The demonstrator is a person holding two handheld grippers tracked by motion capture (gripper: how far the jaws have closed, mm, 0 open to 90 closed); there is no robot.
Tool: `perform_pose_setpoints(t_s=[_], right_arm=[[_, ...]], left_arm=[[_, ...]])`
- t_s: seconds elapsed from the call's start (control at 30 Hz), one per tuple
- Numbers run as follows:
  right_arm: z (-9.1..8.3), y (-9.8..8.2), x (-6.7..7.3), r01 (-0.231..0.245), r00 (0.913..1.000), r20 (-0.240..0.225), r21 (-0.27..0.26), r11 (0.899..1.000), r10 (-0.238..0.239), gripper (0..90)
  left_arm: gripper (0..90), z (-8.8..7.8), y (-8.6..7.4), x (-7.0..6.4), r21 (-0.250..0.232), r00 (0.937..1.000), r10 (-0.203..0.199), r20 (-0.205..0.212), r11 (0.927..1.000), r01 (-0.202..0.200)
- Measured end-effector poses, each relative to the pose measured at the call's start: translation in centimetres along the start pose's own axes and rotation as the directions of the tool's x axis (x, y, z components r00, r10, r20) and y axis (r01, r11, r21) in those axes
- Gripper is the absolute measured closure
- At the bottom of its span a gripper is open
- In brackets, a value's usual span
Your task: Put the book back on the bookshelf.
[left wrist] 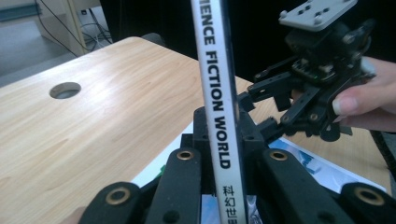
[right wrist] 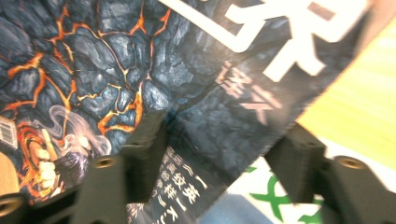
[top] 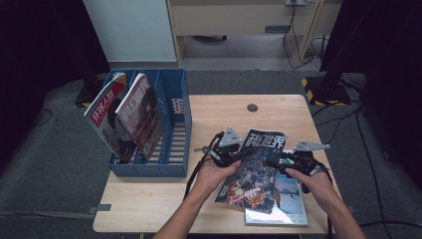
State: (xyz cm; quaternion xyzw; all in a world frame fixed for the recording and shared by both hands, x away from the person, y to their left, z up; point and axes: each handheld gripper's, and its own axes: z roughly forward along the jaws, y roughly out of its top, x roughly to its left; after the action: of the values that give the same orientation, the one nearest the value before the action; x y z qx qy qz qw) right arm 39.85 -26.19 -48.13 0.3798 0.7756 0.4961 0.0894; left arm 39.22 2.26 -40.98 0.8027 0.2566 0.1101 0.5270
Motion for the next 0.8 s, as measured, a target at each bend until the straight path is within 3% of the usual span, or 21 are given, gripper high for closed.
perform_pose_setpoints(t_s=[0.2,0.47,0.8], right_arm=[[-0.7,1.2,0.4,0.033,0.9993,0.018,-0.024,0.999,-0.032,60.0],[-1.6,3.1,1.4,0.099,0.9938,0.054,-0.051,0.994,-0.097,71.3],[-2.1,5.0,1.9,0.145,0.9870,0.077,-0.054,0.988,-0.141,74.7]], left_arm=[[82.3,-0.7,0.2,0.5,-0.023,0.9998,0.003,-0.017,0.9997,-0.003],[82.2,-1.6,0.4,0.9,-0.066,0.9990,0.010,-0.044,0.9977,-0.013],[82.2,-2.3,0.8,1.4,-0.106,0.9976,0.011,-0.068,0.9942,-0.018]])
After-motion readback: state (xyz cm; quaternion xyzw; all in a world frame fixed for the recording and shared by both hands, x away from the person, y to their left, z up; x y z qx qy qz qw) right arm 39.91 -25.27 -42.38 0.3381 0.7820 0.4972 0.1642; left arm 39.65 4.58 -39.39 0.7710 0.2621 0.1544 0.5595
